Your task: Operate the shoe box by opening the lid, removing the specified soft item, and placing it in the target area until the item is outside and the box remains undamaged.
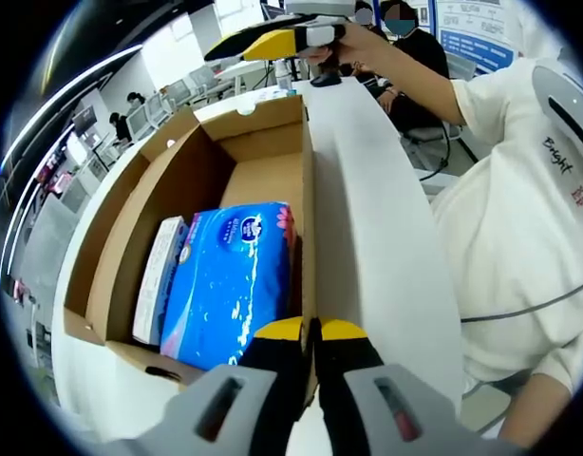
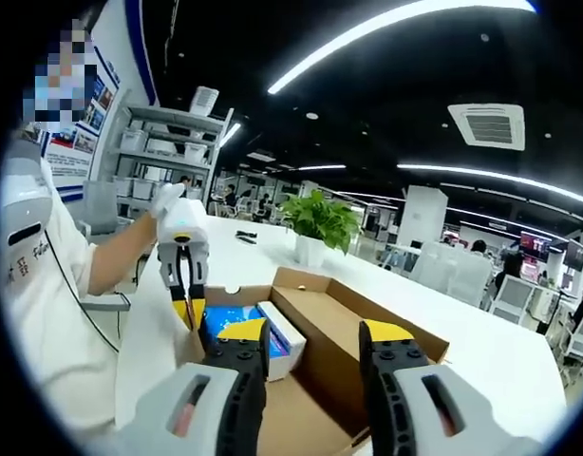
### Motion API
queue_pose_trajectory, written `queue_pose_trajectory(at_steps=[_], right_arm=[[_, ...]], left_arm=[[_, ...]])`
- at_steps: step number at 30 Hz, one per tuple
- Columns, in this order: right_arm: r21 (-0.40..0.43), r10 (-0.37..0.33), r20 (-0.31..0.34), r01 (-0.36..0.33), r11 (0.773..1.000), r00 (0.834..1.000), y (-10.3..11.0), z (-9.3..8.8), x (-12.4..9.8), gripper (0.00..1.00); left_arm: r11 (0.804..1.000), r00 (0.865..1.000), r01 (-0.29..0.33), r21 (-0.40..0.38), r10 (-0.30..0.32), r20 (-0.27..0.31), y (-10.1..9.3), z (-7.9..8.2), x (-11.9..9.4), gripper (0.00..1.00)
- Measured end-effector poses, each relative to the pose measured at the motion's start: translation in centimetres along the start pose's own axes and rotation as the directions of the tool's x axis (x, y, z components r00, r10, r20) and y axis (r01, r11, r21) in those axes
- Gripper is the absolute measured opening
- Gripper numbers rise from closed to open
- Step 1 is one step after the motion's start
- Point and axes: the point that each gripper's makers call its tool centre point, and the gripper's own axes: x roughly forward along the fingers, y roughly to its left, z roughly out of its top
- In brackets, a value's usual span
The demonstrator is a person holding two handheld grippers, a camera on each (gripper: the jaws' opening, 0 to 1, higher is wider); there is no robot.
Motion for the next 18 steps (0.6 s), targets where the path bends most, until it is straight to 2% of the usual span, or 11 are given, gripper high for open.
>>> queue_pose_trajectory(at_steps=[18], right_arm=[[0.000,0.065,-0.069,-0.065,0.998,0.995,0.8,-1.6,1.6,0.37]], left_arm=[[1.000,1.000,0.002,0.002,-0.002,-0.002,0.0,0.0,0.1,0.03]])
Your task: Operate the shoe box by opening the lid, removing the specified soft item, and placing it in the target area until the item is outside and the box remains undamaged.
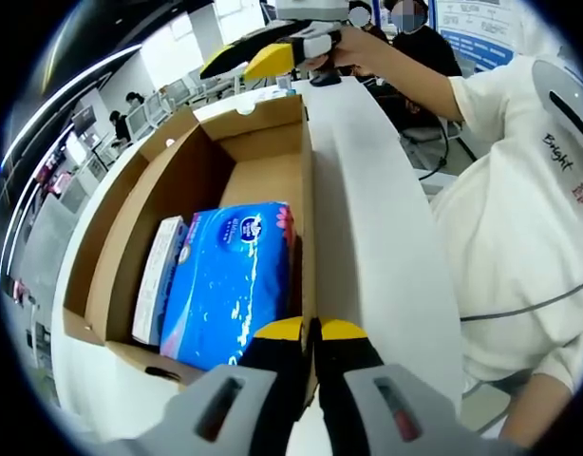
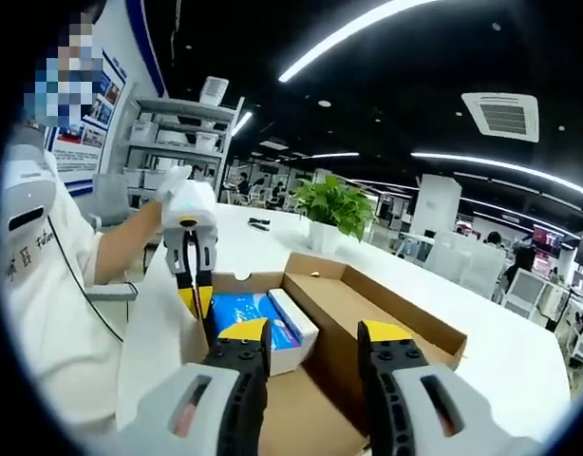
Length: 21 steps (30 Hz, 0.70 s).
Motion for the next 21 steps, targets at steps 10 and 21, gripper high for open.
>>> queue_pose_trajectory(at_steps=[10,21], right_arm=[[-0.006,0.124,-0.081,-0.124,0.992,0.989,1.0,-1.2,2.5,0.40],[-0.006,0.248,-0.144,-0.252,0.968,0.958,2.4,-1.5,4.2,0.43]], left_arm=[[1.000,1.000,-0.003,-0.001,0.003,0.000,0.0,0.1,0.1,0.03],[1.000,1.000,-0.012,0.002,0.012,-0.001,0.0,0.1,0.1,0.03]])
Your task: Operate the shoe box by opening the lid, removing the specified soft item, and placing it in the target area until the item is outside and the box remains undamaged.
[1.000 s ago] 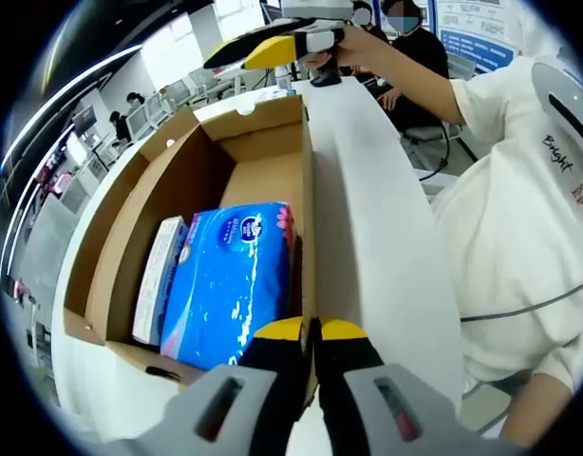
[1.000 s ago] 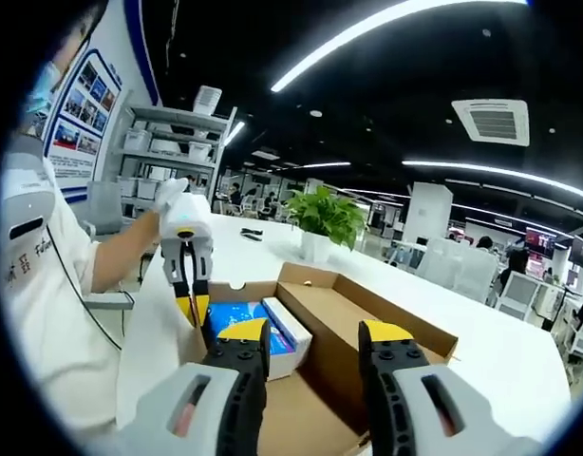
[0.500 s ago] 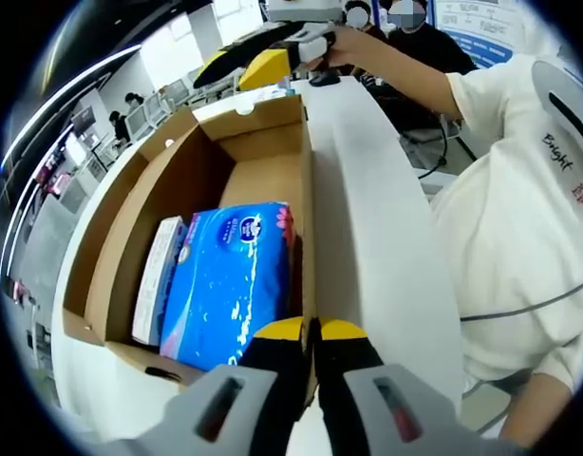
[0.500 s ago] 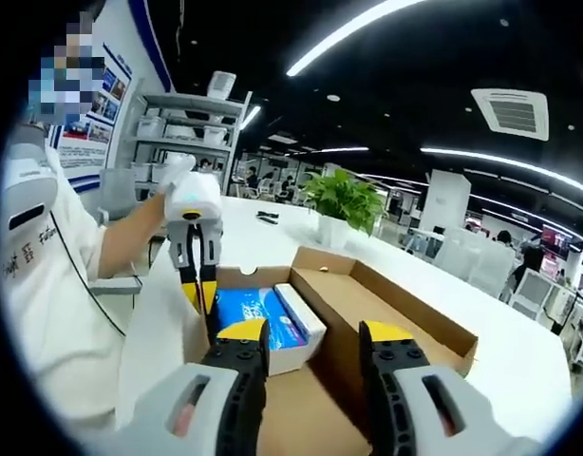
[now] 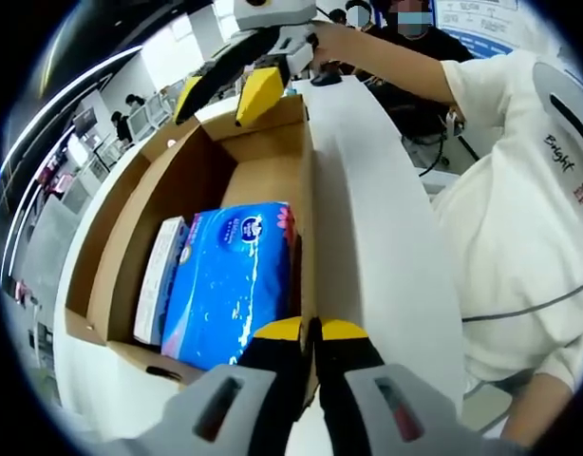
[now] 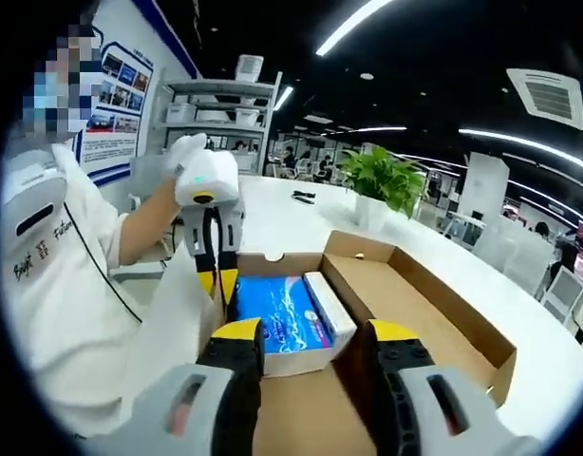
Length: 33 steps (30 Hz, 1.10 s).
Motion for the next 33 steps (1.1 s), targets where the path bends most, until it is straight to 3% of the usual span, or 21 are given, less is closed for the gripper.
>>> queue_pose_trajectory(at_steps=[5,9,11,20,33], right_arm=[[0.011,-0.016,0.018,0.016,1.000,1.000,-0.8,0.8,0.5,0.43],[0.027,0.054,0.024,-0.054,0.998,0.998,0.0,1.3,1.3,0.46],[0.027,0.098,-0.003,-0.098,0.995,0.995,0.6,1.1,1.8,0.50],[-0.018,0.128,-0.071,-0.130,0.991,0.989,1.0,1.0,4.7,0.50],[-0.026,0.171,-0.125,-0.175,0.984,0.977,1.6,0.0,6.1,0.50]], left_arm=[[1.000,1.000,0.003,-0.005,-0.003,0.003,0.0,0.0,0.0,0.03],[1.000,1.000,0.003,-0.007,-0.003,0.003,0.1,0.0,0.0,0.03],[1.000,1.000,0.002,-0.006,-0.002,0.003,0.1,0.0,-0.1,0.03],[1.000,1.000,0.008,-0.016,-0.008,0.004,0.1,0.0,-0.1,0.03],[1.000,1.000,0.004,-0.012,-0.004,0.008,0.1,0.0,-0.1,0.03]])
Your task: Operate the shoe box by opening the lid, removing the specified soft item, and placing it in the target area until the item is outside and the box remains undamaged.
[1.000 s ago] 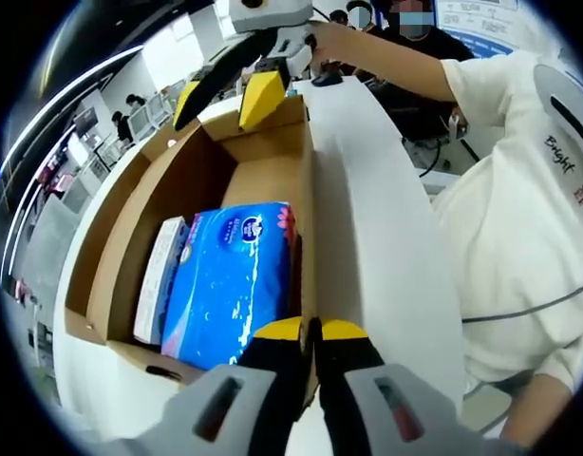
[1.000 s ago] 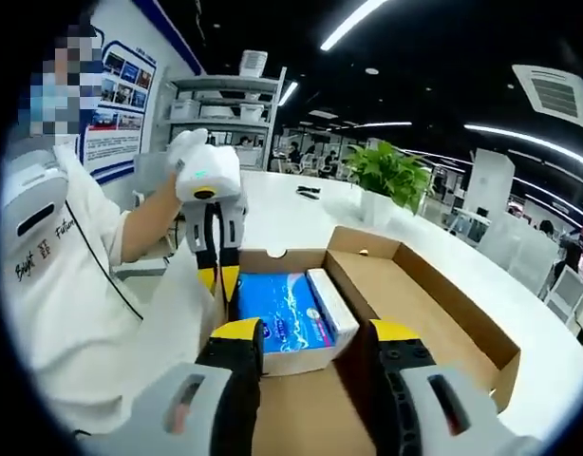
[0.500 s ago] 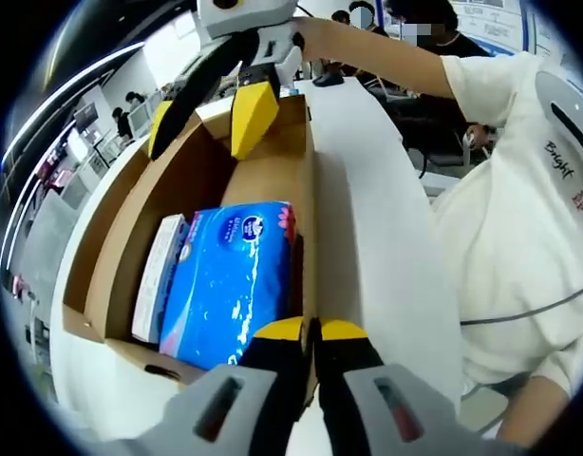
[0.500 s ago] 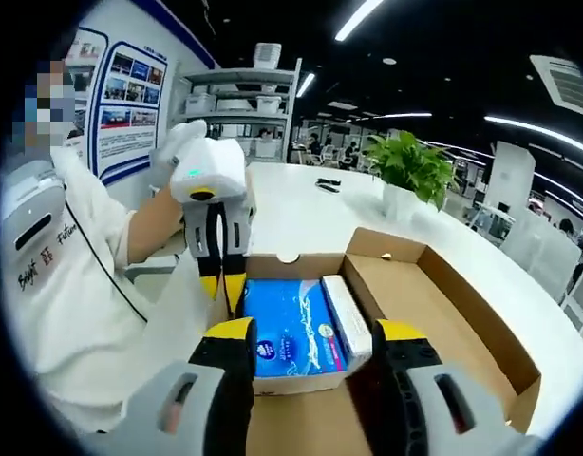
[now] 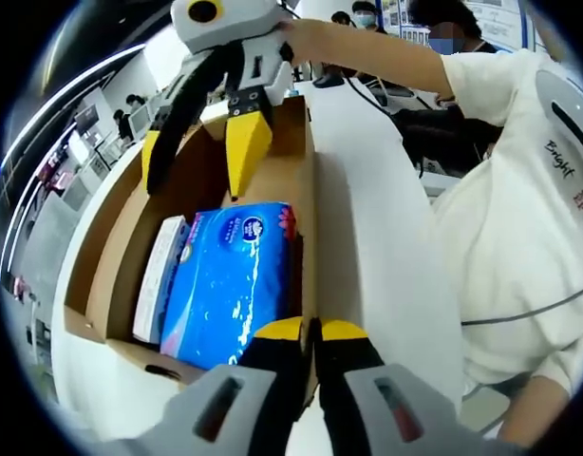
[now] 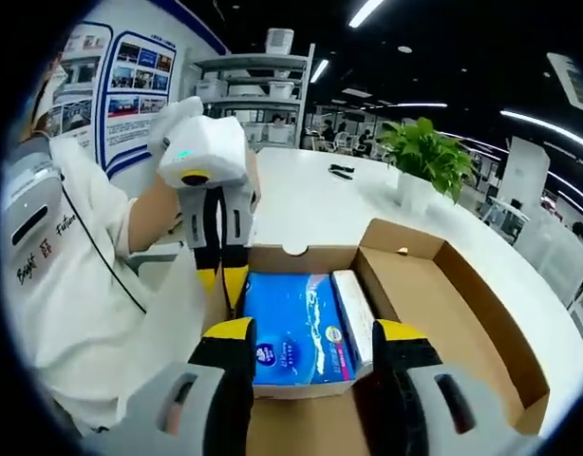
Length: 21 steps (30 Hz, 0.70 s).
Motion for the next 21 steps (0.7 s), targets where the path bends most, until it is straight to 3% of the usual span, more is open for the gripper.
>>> queue_pose_trajectory(at_steps=[4,11,14,17,19,21], right_arm=[[0.007,0.018,-0.014,-0.018,1.000,1.000,0.1,-0.3,0.6,0.50],[-0.020,0.061,-0.112,-0.063,0.998,0.992,0.0,-0.8,1.7,0.51],[-0.018,0.123,-0.114,-0.126,0.992,0.986,0.9,-0.7,2.1,0.53],[-0.025,0.109,-0.136,-0.113,0.993,0.985,0.2,-0.5,2.8,0.53],[-0.005,0.147,-0.142,-0.150,0.989,0.979,0.8,-0.4,3.0,0.54],[-0.048,0.160,-0.193,-0.172,0.984,0.968,1.4,-1.0,3.3,0.55]], left_arm=[[1.000,1.000,0.000,0.000,0.000,0.000,0.0,0.0,0.0,0.03],[1.000,1.000,-0.001,0.002,0.001,-0.001,0.0,0.0,0.0,0.03],[1.000,1.000,-0.003,0.004,0.003,0.001,0.0,0.0,0.0,0.03],[1.000,1.000,0.000,0.001,0.000,-0.002,-0.1,-0.1,0.0,0.03],[1.000,1.000,-0.003,0.003,0.003,-0.001,-0.1,-0.1,0.0,0.03],[1.000,1.000,-0.005,0.005,0.005,0.001,-0.1,-0.1,0.0,0.03]])
